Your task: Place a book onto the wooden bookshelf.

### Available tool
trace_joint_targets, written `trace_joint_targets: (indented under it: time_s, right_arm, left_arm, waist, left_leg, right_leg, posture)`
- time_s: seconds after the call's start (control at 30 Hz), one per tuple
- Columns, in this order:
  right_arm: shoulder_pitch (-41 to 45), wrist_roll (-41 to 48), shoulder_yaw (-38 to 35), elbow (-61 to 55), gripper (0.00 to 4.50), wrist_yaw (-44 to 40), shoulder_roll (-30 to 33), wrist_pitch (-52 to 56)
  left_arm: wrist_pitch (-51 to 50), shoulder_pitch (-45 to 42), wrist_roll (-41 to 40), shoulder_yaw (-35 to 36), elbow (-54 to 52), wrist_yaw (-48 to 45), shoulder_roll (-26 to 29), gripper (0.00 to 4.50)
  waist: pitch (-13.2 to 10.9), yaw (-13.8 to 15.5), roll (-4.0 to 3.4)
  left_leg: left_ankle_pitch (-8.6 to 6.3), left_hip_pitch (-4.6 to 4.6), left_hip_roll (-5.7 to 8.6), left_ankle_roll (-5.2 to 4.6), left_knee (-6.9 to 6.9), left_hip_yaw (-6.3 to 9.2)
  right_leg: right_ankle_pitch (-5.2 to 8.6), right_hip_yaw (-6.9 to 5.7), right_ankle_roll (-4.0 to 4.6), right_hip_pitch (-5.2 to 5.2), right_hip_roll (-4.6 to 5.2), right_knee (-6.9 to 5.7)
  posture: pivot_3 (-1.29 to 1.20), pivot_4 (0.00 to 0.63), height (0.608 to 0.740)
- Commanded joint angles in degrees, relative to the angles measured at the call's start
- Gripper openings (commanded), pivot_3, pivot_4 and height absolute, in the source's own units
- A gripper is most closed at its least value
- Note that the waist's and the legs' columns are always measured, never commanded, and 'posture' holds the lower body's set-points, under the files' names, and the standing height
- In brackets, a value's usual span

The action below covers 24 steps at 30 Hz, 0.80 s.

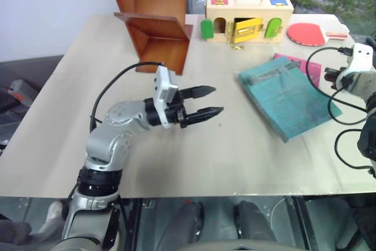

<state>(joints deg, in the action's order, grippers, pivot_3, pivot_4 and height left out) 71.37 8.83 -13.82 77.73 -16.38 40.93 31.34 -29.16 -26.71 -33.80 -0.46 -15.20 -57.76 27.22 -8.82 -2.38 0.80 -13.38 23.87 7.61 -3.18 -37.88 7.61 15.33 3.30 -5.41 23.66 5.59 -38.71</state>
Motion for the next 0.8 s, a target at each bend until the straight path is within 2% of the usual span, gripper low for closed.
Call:
trace_joint_targets:
  time_s: [0.03, 0.17, 0.57, 0.63, 0.8]
  right_arm:
    - [1.18, 0.67, -2.69, -0.39, 0.61, 1.22, 0.43, 1.63]
    - [0.38, 1.77, -5.55, -0.14, 0.61, 2.98, -1.27, 2.27]
    - [-0.89, -2.77, -3.20, -0.26, 0.61, -4.08, -4.92, 3.15]
    - [-1.00, -2.69, -3.84, -0.25, 0.61, -1.82, -4.94, 2.45]
    - [-0.38, -3.04, -3.78, -0.44, 0.61, -3.41, -4.45, 2.23]
  left_arm:
    - [1.72, 0.07, -0.47, 0.44, -2.08, 0.03, 0.35, 3.14]
    - [1.48, -0.03, -0.83, 0.26, -2.70, 0.75, 0.14, 3.14]
    - [-0.68, 2.38, -2.62, 2.35, -6.44, 3.52, 2.63, 3.14]
    - [-0.77, 2.52, -2.90, 2.35, -6.63, 3.73, 2.94, 3.14]
    - [-0.67, 2.67, -4.31, 2.44, -6.80, 2.99, 3.60, 3.14]
  waist:
    - [-0.01, -0.08, -0.02]
    - [-0.01, -0.06, -0.02]
    - [0.00, -0.20, -0.02]
    - [0.01, -0.25, -0.03]
    - [0.01, -0.25, -0.03]
  left_leg:
    - [0.00, -0.02, 0.00, 0.00, 0.00, -0.02]
    - [0.00, -0.03, 0.00, 0.00, 0.00, -0.02]
    - [0.00, -0.14, -0.06, 0.01, -0.02, -0.05]
    - [0.00, -0.14, -0.07, 0.01, -0.02, -0.06]
    - [0.00, -0.15, -0.07, 0.01, -0.02, -0.06]
  right_leg:
    - [0.00, 0.04, 0.00, 0.00, 0.00, -0.02]
    - [0.00, 0.05, 0.00, 0.00, -0.01, -0.04]
    - [0.00, 0.10, 0.00, -0.03, -0.09, -0.13]
    - [-0.01, 0.11, 0.00, -0.04, -0.10, -0.13]
    - [-0.01, 0.12, 0.01, -0.04, -0.10, -0.12]
  posture:
    - [0.00, 0.150, 0.740]
    - [0.00, 0.150, 0.740]
    - [0.00, 0.150, 0.740]
    - [0.00, 0.150, 0.740]
    - [0.00, 0.150, 0.740]
